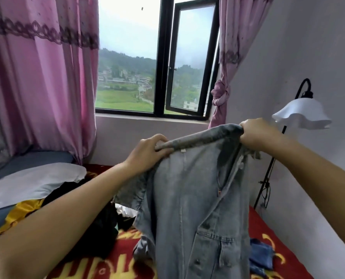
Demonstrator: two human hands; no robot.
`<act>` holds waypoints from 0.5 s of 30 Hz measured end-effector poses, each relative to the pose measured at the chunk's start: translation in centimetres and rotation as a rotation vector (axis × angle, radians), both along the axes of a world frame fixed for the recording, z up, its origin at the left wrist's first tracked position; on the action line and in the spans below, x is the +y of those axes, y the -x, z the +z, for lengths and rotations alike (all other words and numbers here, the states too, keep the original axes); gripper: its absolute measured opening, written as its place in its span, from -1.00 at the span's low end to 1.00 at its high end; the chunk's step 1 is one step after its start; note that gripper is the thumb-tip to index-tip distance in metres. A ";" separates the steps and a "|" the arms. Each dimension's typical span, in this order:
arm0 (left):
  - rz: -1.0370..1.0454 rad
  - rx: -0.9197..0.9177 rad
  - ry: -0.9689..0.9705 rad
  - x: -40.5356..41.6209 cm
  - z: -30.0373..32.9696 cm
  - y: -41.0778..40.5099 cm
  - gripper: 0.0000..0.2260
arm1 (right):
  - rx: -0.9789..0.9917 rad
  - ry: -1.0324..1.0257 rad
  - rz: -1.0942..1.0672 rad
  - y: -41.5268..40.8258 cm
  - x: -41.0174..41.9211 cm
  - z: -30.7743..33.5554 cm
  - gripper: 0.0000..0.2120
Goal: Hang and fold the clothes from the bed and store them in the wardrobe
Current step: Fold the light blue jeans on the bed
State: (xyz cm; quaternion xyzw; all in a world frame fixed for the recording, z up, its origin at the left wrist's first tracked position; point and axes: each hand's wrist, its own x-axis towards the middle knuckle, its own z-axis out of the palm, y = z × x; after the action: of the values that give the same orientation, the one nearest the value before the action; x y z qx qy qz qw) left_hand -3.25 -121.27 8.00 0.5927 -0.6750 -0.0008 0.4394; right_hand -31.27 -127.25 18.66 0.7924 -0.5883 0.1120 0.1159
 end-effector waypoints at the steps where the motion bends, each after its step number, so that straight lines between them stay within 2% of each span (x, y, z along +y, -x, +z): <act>1: -0.023 -0.154 -0.122 0.2 0.3 -0.1 -0.76 | -0.028 0.013 -0.012 0.1 -0.1 -0.1 -0.81; 3: 0.030 -0.442 -0.398 0.2 0.4 -0.4 -0.77 | -0.002 0.000 -0.026 0.0 0.0 -0.3 -0.78; 4: 0.103 -0.513 -0.511 0.1 0.6 -0.6 -0.82 | 0.024 -0.018 -0.028 -0.2 0.1 -0.5 -0.79; 6: 0.241 -0.497 -0.644 -0.1 1.4 -1.1 -0.84 | 0.026 -0.065 -0.018 -1.0 0.3 -1.1 -0.81; 8: 0.258 -0.213 -0.702 -0.2 2.4 -1.8 -0.83 | -0.048 -0.098 0.004 -1.6 0.3 -1.5 -0.81; 11: 0.149 0.374 -0.723 0.1 3.0 -2.6 -0.82 | -0.284 -0.158 0.054 -1.8 0.3 -1.6 -0.76; 13: 0.082 0.650 -0.711 0.5 2.8 -2.2 -0.82 | -0.674 -0.346 0.105 -2.2 0.5 -2.2 -0.68; 15: -0.007 0.954 -0.651 0.8 3.1 -1.7 -0.83 | -1.081 -0.622 0.133 -2.7 0.9 -2.9 -0.72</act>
State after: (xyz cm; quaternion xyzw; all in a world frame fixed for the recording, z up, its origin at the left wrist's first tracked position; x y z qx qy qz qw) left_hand -1.59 -120.45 11.12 0.6292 -0.3689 -0.4774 0.4901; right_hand -28.55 -126.38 15.73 0.6552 -0.5184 0.3275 -0.4412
